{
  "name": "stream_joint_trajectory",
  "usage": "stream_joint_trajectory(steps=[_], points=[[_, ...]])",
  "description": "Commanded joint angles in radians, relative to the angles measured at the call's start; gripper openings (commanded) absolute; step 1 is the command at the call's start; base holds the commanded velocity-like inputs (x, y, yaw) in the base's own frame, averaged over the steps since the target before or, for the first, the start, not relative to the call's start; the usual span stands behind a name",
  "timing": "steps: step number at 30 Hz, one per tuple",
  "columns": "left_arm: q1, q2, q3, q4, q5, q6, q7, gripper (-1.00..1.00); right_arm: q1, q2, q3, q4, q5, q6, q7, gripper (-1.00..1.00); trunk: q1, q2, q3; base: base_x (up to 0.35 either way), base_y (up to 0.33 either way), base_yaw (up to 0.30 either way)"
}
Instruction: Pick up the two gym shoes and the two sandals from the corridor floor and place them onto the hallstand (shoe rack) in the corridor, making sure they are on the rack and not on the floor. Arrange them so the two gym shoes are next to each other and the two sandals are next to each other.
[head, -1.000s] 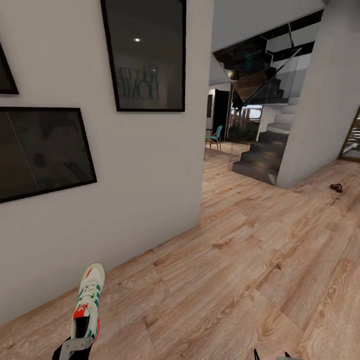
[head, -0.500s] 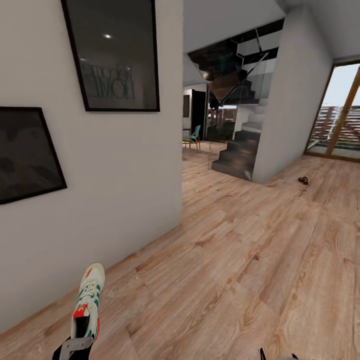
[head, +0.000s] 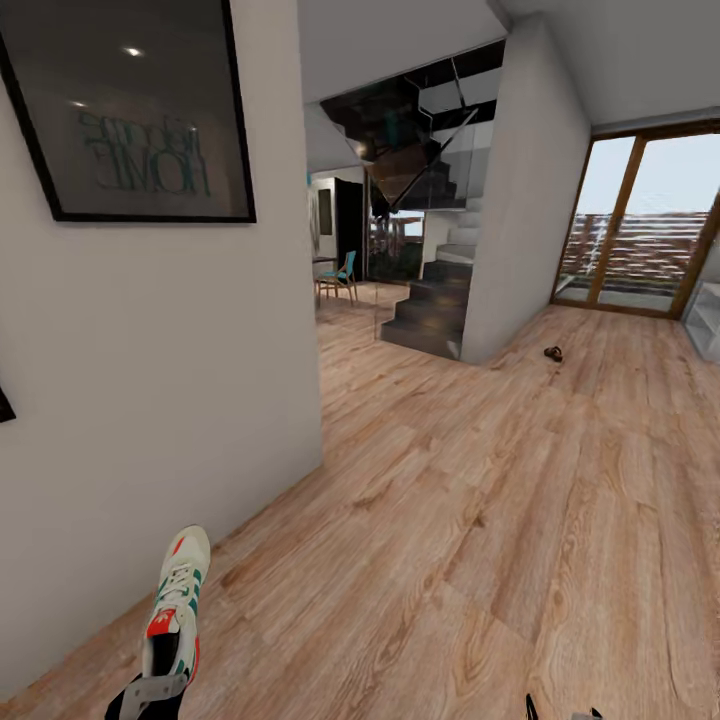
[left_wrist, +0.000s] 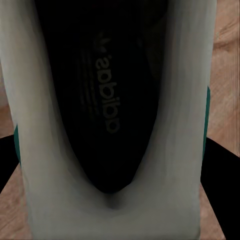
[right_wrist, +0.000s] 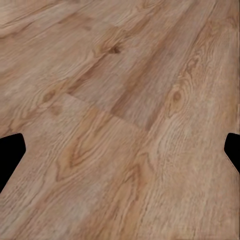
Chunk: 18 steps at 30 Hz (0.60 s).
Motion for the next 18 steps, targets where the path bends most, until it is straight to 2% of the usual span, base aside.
stream_joint_trajectory(steps=[1, 18], points=[[-0.001, 0.000, 0.003, 0.000, 0.010, -0.001, -0.010, -1.00, -0.001, 0.000, -0.004, 0.001, 0.010, -0.003, 0.000, 1.00, 0.000, 0.000, -0.001, 0.334, -0.047, -0.280], [-0.001, 0.000, 0.003, 0.000, 0.009, -0.001, -0.010, -1.00, -0.001, 0.000, -0.004, 0.001, 0.010, -0.003, 0.000, 1.00, 0.000, 0.000, -0.001, 0.294, -0.136, -0.282]])
